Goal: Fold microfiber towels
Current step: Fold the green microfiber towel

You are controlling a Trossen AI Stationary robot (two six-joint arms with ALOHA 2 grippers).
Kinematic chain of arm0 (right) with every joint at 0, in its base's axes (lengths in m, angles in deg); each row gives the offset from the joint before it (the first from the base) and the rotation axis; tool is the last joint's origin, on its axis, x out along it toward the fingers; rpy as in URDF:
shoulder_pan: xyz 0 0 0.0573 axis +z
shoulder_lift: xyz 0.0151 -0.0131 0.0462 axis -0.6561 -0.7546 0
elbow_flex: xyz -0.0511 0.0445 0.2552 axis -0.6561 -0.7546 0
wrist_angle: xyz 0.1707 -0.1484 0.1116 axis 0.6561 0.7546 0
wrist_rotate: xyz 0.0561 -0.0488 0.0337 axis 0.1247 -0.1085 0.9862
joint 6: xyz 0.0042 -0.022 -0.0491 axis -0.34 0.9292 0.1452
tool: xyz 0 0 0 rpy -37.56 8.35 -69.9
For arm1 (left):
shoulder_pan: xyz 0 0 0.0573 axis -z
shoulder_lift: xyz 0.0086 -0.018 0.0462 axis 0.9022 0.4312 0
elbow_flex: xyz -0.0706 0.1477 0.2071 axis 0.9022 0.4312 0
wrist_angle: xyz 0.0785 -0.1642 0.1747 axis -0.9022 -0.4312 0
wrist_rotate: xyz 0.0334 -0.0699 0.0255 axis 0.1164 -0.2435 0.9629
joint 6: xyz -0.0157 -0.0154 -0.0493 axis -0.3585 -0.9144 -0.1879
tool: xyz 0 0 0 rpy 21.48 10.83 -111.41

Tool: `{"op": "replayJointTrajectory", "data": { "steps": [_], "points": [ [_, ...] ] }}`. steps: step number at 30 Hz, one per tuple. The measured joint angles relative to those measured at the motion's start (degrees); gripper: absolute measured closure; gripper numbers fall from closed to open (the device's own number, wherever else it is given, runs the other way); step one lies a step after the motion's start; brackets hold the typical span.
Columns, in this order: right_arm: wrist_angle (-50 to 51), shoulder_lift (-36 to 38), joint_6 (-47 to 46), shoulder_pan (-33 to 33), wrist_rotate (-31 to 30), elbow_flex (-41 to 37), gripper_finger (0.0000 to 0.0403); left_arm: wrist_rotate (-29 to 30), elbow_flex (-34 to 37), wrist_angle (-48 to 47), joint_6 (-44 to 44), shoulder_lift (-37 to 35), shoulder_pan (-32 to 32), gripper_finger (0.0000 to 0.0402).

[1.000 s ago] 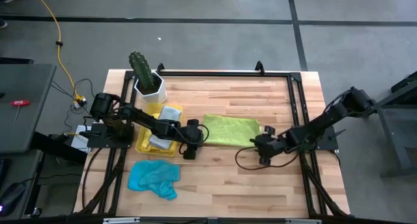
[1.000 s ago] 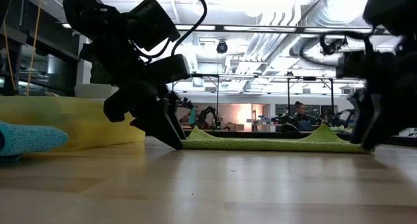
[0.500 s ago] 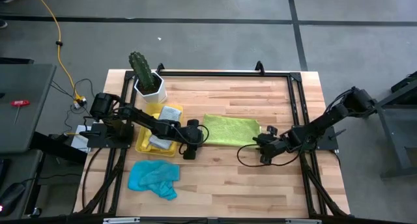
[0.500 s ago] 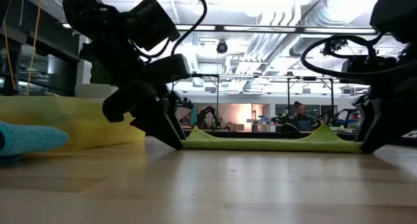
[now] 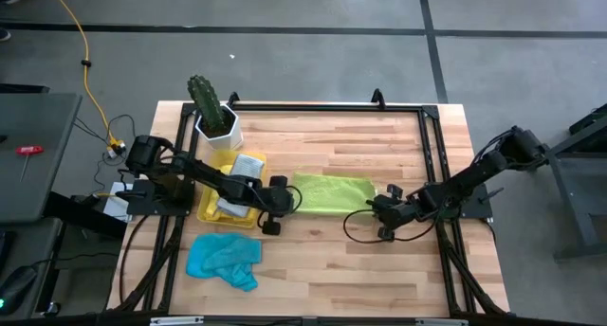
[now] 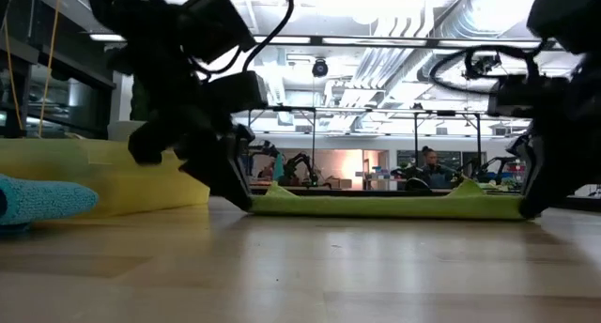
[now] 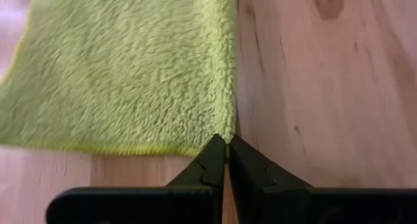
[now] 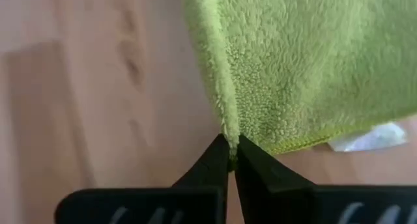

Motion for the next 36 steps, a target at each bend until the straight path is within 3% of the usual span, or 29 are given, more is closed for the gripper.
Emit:
{"op": "replayJointTrajectory", "data": {
  "steps": [6, 9, 12, 19, 25, 30, 36],
  "points": [
    [2.1, 0.3, 0.1, 0.0, 6.8, 5.4, 0.0400, -4.5, -4.7, -12.7, -8.9, -2.0, 1.4, 0.0399],
    [4.9, 0.6, 1.7, 0.0, 6.3, 8.2, 0.0401, -4.3, -6.8, -15.2, -10.2, -2.0, 2.9, 0.0399],
    [8.6, 0.6, 1.9, 0.0, 2.0, 10.8, 0.0402, -1.2, -8.1, -15.5, -9.9, -2.0, 4.1, 0.0400],
    [14.5, 0.6, -1.4, -0.5, -6.2, 12.2, 0.0402, 13.9, -9.2, -18.0, -10.9, -2.1, 4.0, 0.0400],
    [14.7, 0.5, -6.4, -2.3, -7.0, 11.6, 0.0402, 16.0, -9.3, -18.8, -16.2, -2.1, 1.8, 0.0401],
    [14.5, 0.4, -7.2, -1.7, -1.6, 11.6, 0.0403, 13.7, -9.4, -18.8, -20.3, -1.6, 2.4, 0.0401],
    [11.4, 0.4, -8.5, 4.0, 4.1, 11.6, 0.0403, 11.9, -9.4, -17.4, -24.0, -1.9, 9.0, 0.0401]
  ]
}}
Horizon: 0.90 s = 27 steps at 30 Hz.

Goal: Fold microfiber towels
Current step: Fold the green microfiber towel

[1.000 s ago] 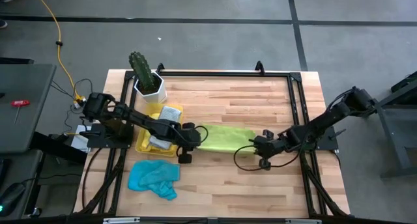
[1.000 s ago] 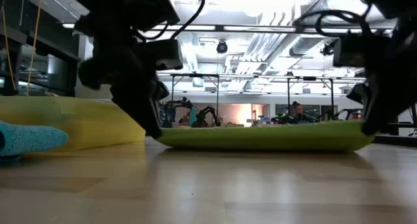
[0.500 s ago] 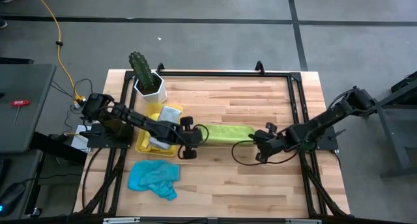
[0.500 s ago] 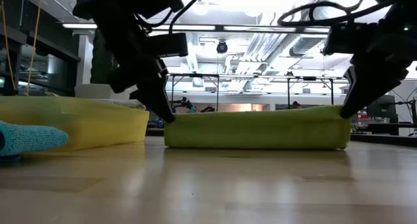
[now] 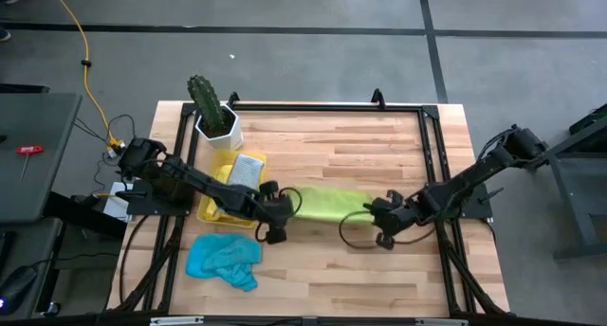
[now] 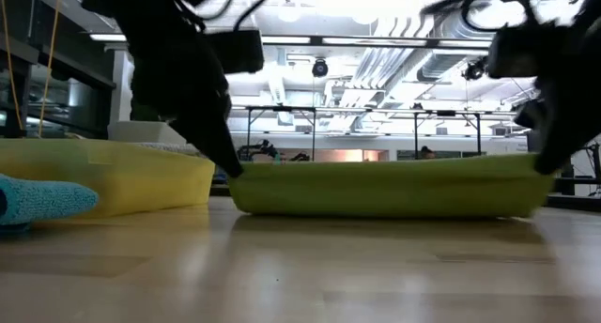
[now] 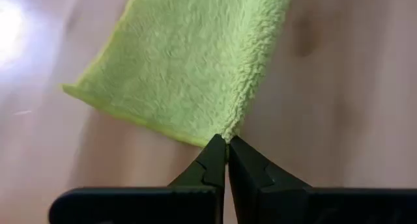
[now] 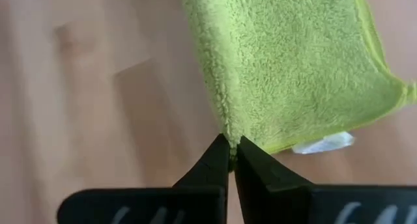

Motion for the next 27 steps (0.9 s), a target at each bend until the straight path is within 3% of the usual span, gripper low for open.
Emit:
{"op": "replayJointTrajectory", "data": {
  "steps": [4, 11, 16, 27],
  "points": [
    [-3.3, 0.0, -4.9, 5.1, 3.2, 0.0, 0.0403, -3.6, 0.0, 3.1, -2.6, 0.0, 5.0, 0.0401],
    [-7.0, 0.0, -10.6, 11.7, 1.8, 0.0, 0.0403, -5.1, 0.0, 9.4, -5.9, 0.3, 11.0, 0.0401],
    [-5.2, 0.0, -12.1, 10.2, -3.0, 0.0, 0.0403, -2.8, 0.0, 9.1, -5.5, -0.2, 9.0, 0.0401],
    [0.7, 0.0, -18.4, 7.4, -5.9, 0.0, 0.0403, 3.0, 0.1, 4.0, -7.6, 0.3, 2.7, 0.0401]
  ]
}}
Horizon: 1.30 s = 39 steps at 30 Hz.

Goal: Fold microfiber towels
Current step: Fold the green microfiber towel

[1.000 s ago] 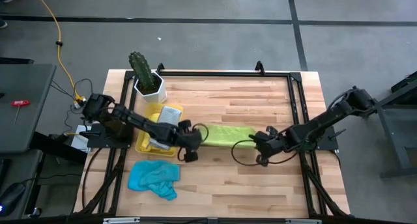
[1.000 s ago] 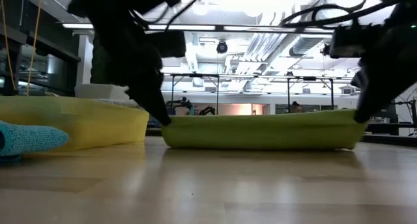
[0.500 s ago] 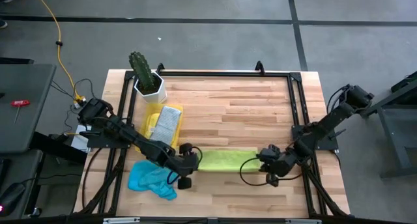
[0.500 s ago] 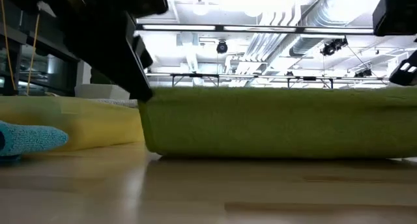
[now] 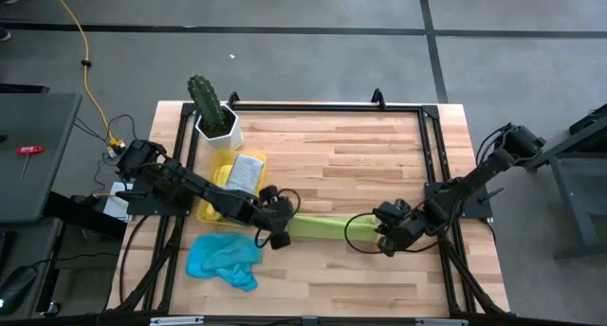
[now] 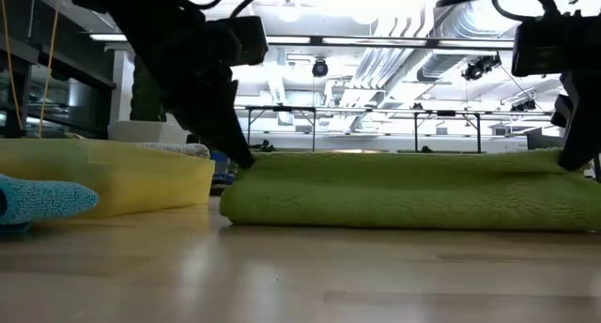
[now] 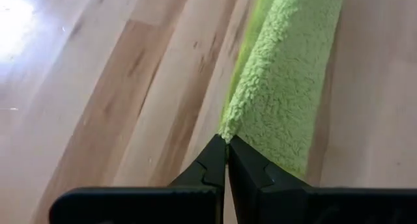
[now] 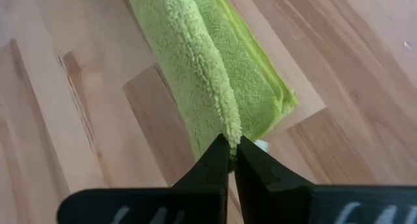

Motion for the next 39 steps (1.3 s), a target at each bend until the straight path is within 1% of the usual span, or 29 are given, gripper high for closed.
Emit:
{"op": "replayJointTrajectory", "data": {
  "steps": [7, 9, 14, 17, 23, 27, 29, 31, 34, 37, 39],
  "points": [
    [-0.1, 0.0, 0.0, 0.0, -1.7, 0.0, 0.0400, -0.1, 0.0, 0.1, -0.4, 0.0, 0.1, 0.0401],
    [-0.1, 0.0, 0.0, 0.0, -2.3, 0.0, 0.0397, 1.3, 0.0, 0.0, -0.3, 0.0, 0.2, 0.0398],
    [-0.1, 0.0, -0.2, 0.0, -3.5, 0.0, 0.0379, 2.9, 0.0, -0.1, 1.1, 0.0, 0.2, 0.0375],
    [-0.1, 0.0, -1.1, 0.0, -3.8, 0.0, 0.0352, 3.0, 0.0, -0.2, 1.4, 0.0, 0.2, 0.0353],
    [1.3, 0.0, 0.2, 0.0, -6.3, 0.0, 0.0277, 2.7, 0.0, -1.7, 4.5, -0.1, 0.3, 0.0303],
    [7.0, 0.0, -0.4, 0.0, -6.5, 1.2, 0.0243, 3.2, 0.0, -5.8, 5.8, -2.6, 0.2, 0.0273],
    [11.1, 0.0, -2.2, 0.0, -7.6, 2.5, 0.0234, 4.8, 0.0, -7.4, 5.8, -4.5, 0.2, 0.0261],
    [15.9, 0.4, -4.2, 0.0, -9.9, 3.9, 0.0230, 7.0, 0.0, -8.7, 6.2, -6.4, 0.3, 0.0252],
    [20.4, 1.4, -7.8, 0.7, -12.8, 5.0, 0.0229, 7.9, -0.1, -7.6, 8.9, -7.9, 1.1, 0.0243],
    [21.2, 1.5, -12.3, 1.8, -12.5, 4.5, 0.0229, 6.1, 0.2, -6.3, 12.1, -7.6, 2.0, 0.0241],
    [20.3, 1.6, -16.3, 2.6, -9.8, 2.9, 0.0229, 2.4, 2.2, -1.3, 13.4, -6.5, 2.3, 0.0241]
  ]
}}
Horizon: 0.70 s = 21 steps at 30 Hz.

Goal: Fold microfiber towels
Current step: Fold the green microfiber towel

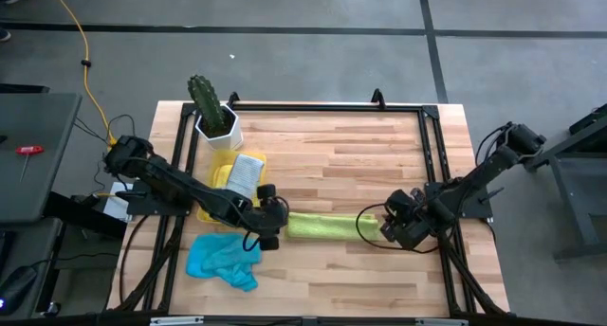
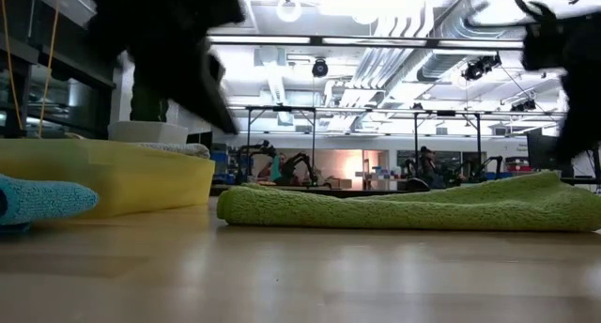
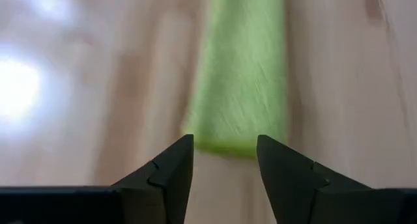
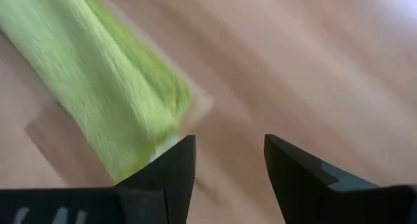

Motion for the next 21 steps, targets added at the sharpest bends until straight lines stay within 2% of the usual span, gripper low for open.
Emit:
{"op": "replayJointTrajectory", "data": {
  "steps": [3, 8, 11, 16, 21],
  "points": [
    [-3.2, 0.0, -6.7, 1.9, 5.0, -3.1, 0.0229, -6.2, 3.6, 6.7, 0.4, 1.7, -0.3, 0.0245],
    [-8.6, 1.3, -14.7, 4.7, 4.5, -5.5, 0.0229, -7.0, 8.4, 14.8, -3.0, 0.9, -0.8, 0.0252],
    [-9.6, 1.4, -18.4, 5.4, 3.9, -5.6, 0.0229, -6.7, 10.0, 15.8, -5.3, -0.1, -1.1, 0.0257],
    [-11.3, 1.5, -21.2, 5.3, 4.1, -5.6, 0.0229, -5.4, 11.8, 12.5, -2.4, -0.2, -0.9, 0.0280],
    [-12.0, 1.5, -23.0, 4.1, 5.4, -5.6, 0.0229, -4.8, 11.5, 11.9, 0.7, 2.1, -0.9, 0.0342]
  ]
}}
